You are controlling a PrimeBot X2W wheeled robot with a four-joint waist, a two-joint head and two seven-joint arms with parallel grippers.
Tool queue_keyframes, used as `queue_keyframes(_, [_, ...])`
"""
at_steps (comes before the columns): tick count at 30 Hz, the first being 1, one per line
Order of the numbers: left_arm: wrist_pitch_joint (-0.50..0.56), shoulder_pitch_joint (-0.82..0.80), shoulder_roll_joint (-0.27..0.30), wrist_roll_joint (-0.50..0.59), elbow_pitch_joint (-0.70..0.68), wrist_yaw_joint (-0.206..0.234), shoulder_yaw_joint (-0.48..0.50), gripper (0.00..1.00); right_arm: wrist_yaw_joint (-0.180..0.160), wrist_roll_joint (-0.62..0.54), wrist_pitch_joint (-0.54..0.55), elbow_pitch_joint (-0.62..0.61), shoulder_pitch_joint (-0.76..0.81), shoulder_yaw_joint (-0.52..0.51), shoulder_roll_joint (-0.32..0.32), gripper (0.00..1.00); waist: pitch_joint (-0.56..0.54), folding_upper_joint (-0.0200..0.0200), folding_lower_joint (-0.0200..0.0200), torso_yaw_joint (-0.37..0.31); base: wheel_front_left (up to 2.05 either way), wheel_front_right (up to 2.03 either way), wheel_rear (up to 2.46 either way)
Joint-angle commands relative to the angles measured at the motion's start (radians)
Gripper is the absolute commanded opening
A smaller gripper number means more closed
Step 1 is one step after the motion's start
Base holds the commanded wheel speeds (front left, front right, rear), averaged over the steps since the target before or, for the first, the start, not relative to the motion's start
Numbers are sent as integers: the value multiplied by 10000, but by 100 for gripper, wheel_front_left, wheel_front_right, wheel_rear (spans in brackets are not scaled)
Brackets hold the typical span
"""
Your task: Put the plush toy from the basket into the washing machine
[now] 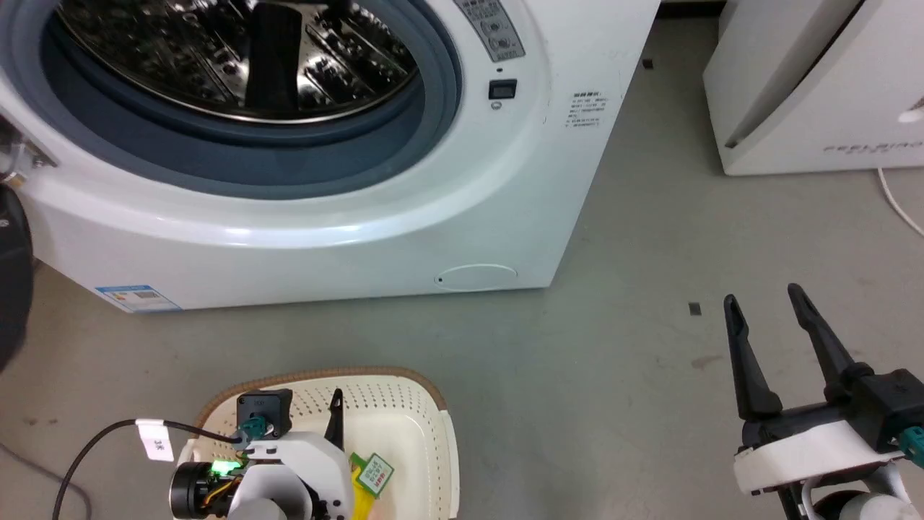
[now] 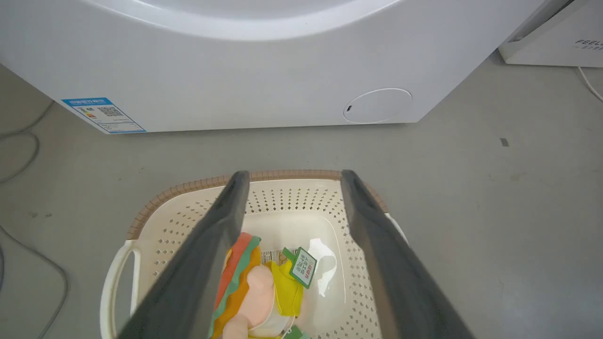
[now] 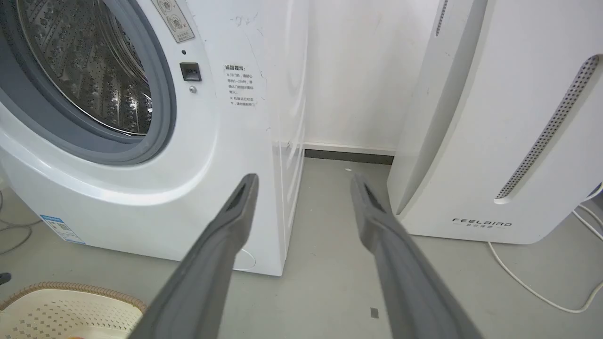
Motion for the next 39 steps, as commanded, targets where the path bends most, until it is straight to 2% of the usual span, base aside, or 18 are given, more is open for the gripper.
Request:
queue_keyframes(1, [48, -302, 78, -134, 369, 28, -56, 100, -5, 108, -121, -110, -219, -48, -1, 100, 314, 0, -1, -101, 0, 0, 0])
queue_keyframes(23, [213, -1870, 509, -920, 2790, 115, -443, 100, -6, 166, -581, -499, -787, -303, -2, 100, 2568, 0, -1, -446, 0, 0, 0])
queue_keyframes(39, [364, -2786, 861, -1457, 4360, 444, -756, 100, -7, 246, -895, -789, -1079, -510, -2, 100, 3847, 0, -1, -571, 0, 0, 0])
